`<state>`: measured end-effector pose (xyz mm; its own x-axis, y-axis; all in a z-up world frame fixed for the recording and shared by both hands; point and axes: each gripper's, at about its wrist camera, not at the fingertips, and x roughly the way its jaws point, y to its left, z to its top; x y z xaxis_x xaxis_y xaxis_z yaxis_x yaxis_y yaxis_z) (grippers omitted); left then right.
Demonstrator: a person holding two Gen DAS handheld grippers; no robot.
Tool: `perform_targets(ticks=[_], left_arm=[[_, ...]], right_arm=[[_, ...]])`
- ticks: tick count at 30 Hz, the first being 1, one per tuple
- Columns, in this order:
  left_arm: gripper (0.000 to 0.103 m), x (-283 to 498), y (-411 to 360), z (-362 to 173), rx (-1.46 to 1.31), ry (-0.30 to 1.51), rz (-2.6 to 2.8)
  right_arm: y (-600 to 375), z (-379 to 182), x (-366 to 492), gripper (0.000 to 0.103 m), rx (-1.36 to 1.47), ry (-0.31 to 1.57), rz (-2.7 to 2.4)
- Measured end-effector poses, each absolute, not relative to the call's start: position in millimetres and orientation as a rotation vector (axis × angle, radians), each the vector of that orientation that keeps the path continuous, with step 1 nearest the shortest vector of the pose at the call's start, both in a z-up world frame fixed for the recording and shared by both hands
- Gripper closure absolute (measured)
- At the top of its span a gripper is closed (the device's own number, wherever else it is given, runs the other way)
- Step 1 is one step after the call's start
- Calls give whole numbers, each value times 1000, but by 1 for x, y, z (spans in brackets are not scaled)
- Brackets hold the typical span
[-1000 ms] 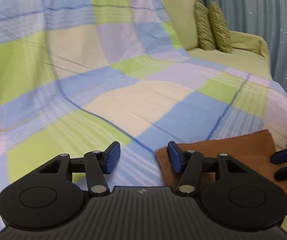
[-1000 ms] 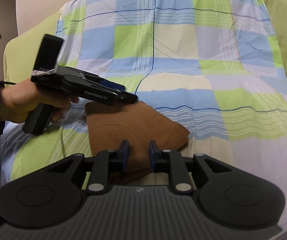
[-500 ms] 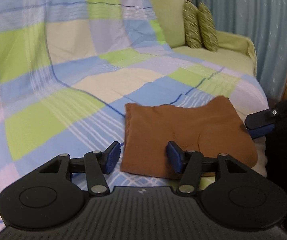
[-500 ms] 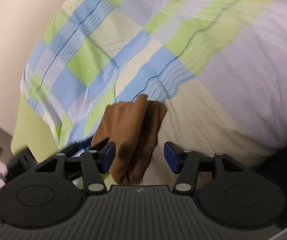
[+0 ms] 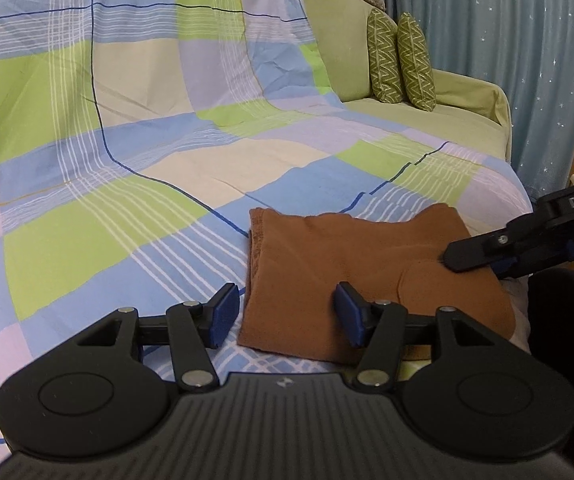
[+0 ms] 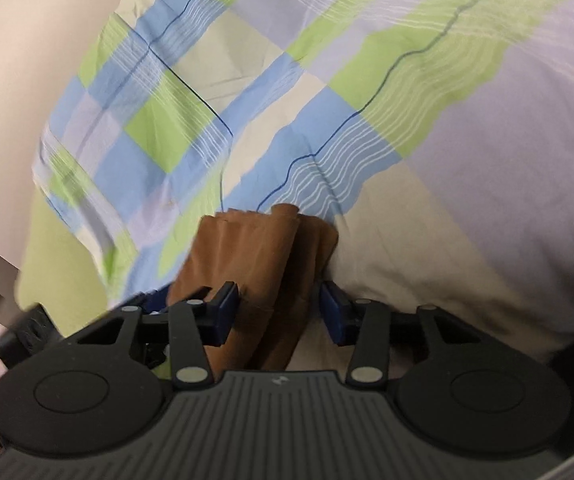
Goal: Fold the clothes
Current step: 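Grasp the folded garment edge with the right gripper and lift it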
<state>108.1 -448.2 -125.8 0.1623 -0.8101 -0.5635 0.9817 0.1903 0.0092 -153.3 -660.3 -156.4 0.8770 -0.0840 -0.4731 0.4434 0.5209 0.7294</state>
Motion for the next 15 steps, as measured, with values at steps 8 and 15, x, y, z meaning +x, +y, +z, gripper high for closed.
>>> perform_targets(ticks=[8, 15], left_arm=[[44, 110, -446, -128, 398, 505, -1333], [38, 107, -452, -126, 461, 487, -1294]], right_arm=[[-662, -155, -142, 68, 984, 400, -317], [-666, -157, -159, 75, 988, 409, -331]])
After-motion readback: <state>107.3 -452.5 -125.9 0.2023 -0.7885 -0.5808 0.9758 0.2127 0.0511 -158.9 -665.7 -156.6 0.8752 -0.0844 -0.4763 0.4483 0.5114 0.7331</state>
